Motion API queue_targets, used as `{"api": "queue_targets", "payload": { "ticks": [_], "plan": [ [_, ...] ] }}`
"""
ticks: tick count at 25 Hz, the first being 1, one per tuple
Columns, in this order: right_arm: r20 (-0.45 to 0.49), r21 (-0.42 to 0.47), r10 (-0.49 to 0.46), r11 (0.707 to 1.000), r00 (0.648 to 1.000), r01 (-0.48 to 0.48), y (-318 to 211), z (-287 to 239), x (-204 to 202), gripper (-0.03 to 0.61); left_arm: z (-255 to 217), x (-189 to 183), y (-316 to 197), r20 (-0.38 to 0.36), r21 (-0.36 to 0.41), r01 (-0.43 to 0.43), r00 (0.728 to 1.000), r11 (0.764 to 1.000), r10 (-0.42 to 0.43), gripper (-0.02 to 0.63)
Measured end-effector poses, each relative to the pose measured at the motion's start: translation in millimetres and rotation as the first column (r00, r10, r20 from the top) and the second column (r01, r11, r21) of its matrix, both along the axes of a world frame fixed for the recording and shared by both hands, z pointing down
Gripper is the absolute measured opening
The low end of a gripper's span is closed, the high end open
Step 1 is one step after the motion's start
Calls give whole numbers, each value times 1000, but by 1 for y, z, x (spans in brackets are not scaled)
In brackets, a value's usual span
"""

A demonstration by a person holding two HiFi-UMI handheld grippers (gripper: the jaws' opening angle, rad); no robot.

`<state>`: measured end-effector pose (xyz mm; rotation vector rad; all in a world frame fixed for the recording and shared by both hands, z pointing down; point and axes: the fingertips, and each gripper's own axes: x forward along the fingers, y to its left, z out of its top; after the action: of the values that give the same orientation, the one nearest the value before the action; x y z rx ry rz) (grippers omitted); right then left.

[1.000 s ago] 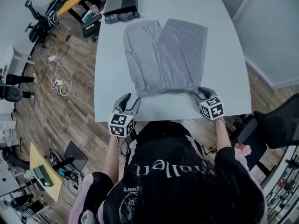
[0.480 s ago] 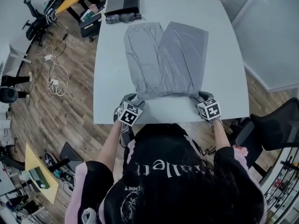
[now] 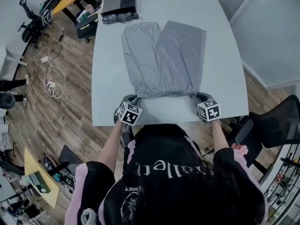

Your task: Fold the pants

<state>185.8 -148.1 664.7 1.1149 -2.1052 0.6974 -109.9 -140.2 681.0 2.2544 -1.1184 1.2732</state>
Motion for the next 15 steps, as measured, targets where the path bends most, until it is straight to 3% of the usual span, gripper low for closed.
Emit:
{"api": "queue_targets", "payload": {
  "ticks": [4, 7, 12, 15],
  "plan": [
    [44, 35, 7, 999, 999, -8, 3, -15, -5, 44, -15, 0, 0, -72, 21, 43, 997, 999, -42, 44],
    [83, 65, 16, 998, 996, -21, 7, -32, -6, 44, -39, -2, 2, -167, 51, 96, 982, 994, -86, 41],
    [143, 123, 31, 991, 989, -49, 12, -67, -8, 43, -97, -9, 4, -330, 129, 165, 937, 978, -115, 38],
    [180, 133, 10, 990, 984, -35, 20, -87, -11, 43, -131, -13, 10, -441, 164, 210, 889, 964, -119, 38]
  ]
}}
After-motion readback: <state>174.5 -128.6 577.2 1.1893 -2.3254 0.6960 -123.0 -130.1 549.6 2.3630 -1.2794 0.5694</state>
